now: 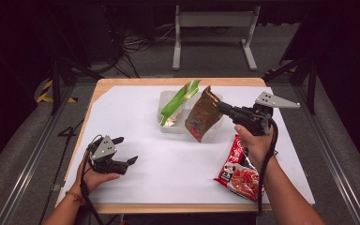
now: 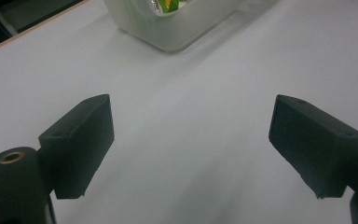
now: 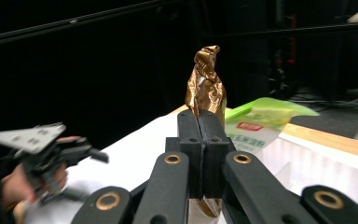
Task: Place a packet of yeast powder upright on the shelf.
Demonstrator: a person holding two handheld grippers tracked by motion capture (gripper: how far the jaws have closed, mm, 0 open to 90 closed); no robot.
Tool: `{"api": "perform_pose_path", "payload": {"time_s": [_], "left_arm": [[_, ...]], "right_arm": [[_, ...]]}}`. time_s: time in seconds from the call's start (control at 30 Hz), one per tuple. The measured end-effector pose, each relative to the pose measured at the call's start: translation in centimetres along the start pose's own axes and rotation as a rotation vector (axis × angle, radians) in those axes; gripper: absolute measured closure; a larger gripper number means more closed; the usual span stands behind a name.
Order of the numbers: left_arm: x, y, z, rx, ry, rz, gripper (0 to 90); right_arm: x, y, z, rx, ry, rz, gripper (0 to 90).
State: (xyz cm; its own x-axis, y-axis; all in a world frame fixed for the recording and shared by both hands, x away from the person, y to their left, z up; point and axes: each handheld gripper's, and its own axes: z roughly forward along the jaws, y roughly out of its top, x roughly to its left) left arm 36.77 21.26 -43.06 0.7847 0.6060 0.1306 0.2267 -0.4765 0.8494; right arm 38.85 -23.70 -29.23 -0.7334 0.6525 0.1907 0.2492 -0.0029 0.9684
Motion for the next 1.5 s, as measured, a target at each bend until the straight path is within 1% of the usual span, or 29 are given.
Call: {"api": "perform_pose_path", "payload": {"time_s": [0.1, 0.13, 0.2, 0.27, 0.3, 0.33, 0.37, 0.43, 0.47, 0.53, 0.57, 0.6, 0.67, 0.73, 0.8, 0.93, 1.0, 1.2, 1.23, 1.27, 1.33, 1.4, 1.5], "left_arm": [[0.0, 0.0, -0.1, -0.001, 0.000, 0.000, 15.1], [0.0, 0.0, -0.1, -0.004, 0.001, 0.000, 15.1], [0.0, 0.0, -0.1, -0.005, 0.001, 0.001, 15.1], [0.0, 0.0, -0.1, -0.009, 0.001, 0.002, 15.1], [0.0, 0.0, -0.1, -0.009, -0.001, 0.003, 15.0], [0.0, 0.0, -0.1, -0.009, 0.001, 0.004, 15.0], [0.0, 0.0, -0.1, -0.010, -0.001, 0.003, 15.1], [0.0, 0.0, -0.1, -0.008, -0.002, 0.004, 15.1], [0.0, 0.0, -0.1, -0.009, -0.003, 0.004, 15.0], [0.0, 0.0, -0.1, -0.007, -0.007, 0.005, 15.0], [0.0, 0.0, -0.1, -0.007, -0.007, 0.005, 15.0], [0.0, 0.0, 0.0, -0.004, -0.010, 0.007, 15.0], [0.0, 0.0, 0.0, -0.003, -0.010, 0.009, 14.9], [0.0, 0.0, 0.0, -0.005, -0.012, 0.007, 14.9], [0.1, 0.0, 0.0, -0.004, -0.013, 0.006, 14.9], [0.1, 0.0, -0.1, -0.008, -0.013, 0.008, 14.9], [0.1, 0.0, -0.1, -0.010, -0.013, 0.009, 14.9], [0.0, 0.0, 0.0, -0.003, -0.015, 0.014, 14.7], [0.0, 0.0, 0.0, -0.003, -0.015, 0.014, 14.7], [0.0, 0.0, 0.0, -0.003, -0.016, 0.013, 14.7], [0.0, 0.0, 0.1, 0.000, -0.015, 0.015, 14.7], [0.0, 0.0, 0.1, 0.000, -0.015, 0.014, 14.6], [0.0, 0.0, 0.1, 0.003, -0.020, 0.012, 14.6]], "right_arm": [[-0.3, 0.1, 0.9, -0.014, -0.042, 0.028, 89.7], [-0.4, 0.0, 1.3, -0.019, -0.047, 0.037, 89.6], [-0.5, 0.0, 1.9, -0.025, -0.071, 0.032, 89.7], [-0.5, -0.1, 2.3, -0.026, -0.086, 0.045, 89.7], [-0.6, -0.1, 2.7, -0.026, -0.105, 0.049, 89.7], [-0.7, -0.2, 3.1, -0.027, -0.109, 0.058, 89.7], [-0.8, -0.3, 3.4, -0.026, -0.126, 0.064, 89.7], [-0.8, -0.4, 4.0, -0.030, -0.150, 0.064, 89.7], [-0.8, -0.4, 4.3, -0.030, -0.169, 0.061, 89.7], [-1.0, -0.5, 4.9, -0.035, -0.190, 0.081, 89.7], [-1.1, -0.6, 5.2, -0.038, -0.213, 0.084, 89.7], [-1.1, -0.7, 5.5, -0.041, -0.234, 0.075, 89.7], [-1.1, -0.9, 6.0, -0.051, -0.255, 0.076, 89.7], [-0.9, -1.1, 6.6, -0.055, -0.278, 0.051, 89.7], [-1.0, -1.4, 7.3, -0.051, -0.273, 0.057, 89.6], [-0.9, -2.2, 8.3, -0.025, -0.270, 0.039, 89.5], [-0.9, -2.5, 8.4, -0.016, -0.271, 0.028, 89.4], [-1.5, -3.5, 8.6, 0.026, -0.258, 0.030, 89.2], [-1.5, -3.5, 8.6, 0.026, -0.258, 0.030, 89.2], [-1.6, -3.7, 8.7, 0.037, -0.258, 0.020, 89.2], [-1.6, -3.9, 8.7, 0.045, -0.246, 0.024, 89.1], [-1.6, -3.9, 8.7, 0.053, -0.246, 0.020, 89.0], [-1.7, -4.0, 8.8, 0.071, -0.219, 0.010, 88.3]]}}
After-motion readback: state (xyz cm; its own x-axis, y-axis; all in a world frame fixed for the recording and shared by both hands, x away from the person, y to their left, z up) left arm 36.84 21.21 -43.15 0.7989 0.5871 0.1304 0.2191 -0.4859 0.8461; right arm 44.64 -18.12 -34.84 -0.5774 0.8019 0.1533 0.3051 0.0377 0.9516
